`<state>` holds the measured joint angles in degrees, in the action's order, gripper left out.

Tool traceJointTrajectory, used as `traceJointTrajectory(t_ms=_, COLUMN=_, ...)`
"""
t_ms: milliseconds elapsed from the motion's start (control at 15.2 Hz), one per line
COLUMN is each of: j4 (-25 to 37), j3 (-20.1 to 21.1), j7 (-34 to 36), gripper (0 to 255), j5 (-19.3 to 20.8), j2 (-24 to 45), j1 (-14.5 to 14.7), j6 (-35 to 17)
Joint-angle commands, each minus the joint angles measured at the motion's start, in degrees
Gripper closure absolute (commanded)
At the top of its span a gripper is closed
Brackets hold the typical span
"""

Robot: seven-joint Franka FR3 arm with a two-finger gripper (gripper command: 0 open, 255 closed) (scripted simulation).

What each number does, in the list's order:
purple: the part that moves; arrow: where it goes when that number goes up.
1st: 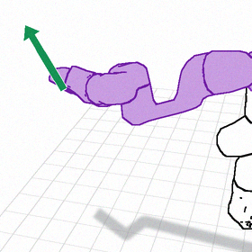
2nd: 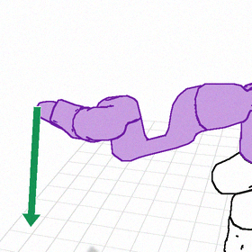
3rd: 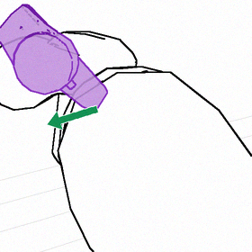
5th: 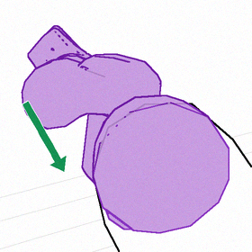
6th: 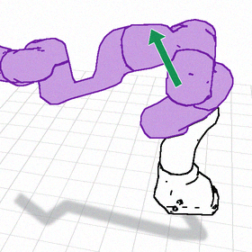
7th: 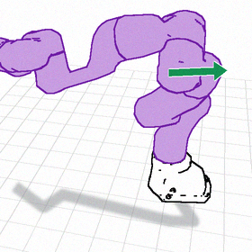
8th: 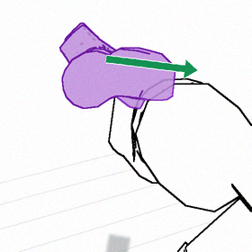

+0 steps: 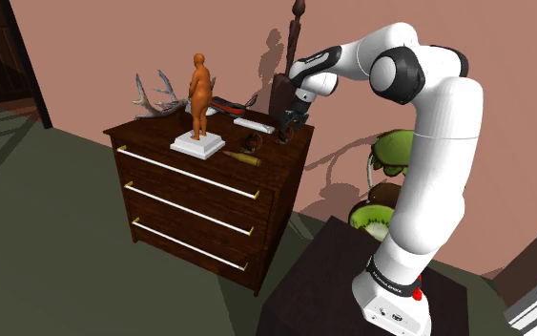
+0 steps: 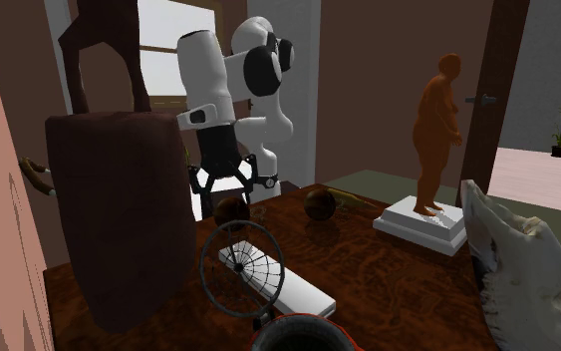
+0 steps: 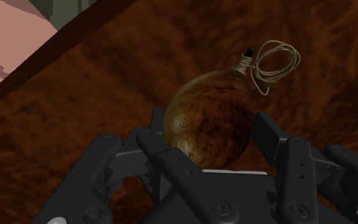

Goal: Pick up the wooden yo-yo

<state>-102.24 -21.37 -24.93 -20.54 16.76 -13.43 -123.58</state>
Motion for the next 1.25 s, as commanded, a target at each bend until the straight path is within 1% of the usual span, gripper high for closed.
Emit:
traceJointTrajectory(t_ms=0, j4=-0.1, j3=0.0, j7=0.0, gripper=255, j5=0.0, j2=0.1, j1=0.0, j6=0.1)
traceJointTrajectory(t_ms=462, j4=2.6, j3=-0.4, j7=1.5, gripper=255, j5=1.4, j2=-1.4, j1=0.2, j6=4.1)
traceJointTrajectory(t_ms=1056, j4=7.6, j3=-0.8, j7=3.3, gripper=255, j5=2.8, j2=-2.9, j1=0.1, j6=10.2)
traceJointTrajectory(t_ms=1188, j4=7.6, j3=-0.8, j7=3.3, gripper=255, j5=2.8, j2=-2.9, j1=0.1, j6=10.3)
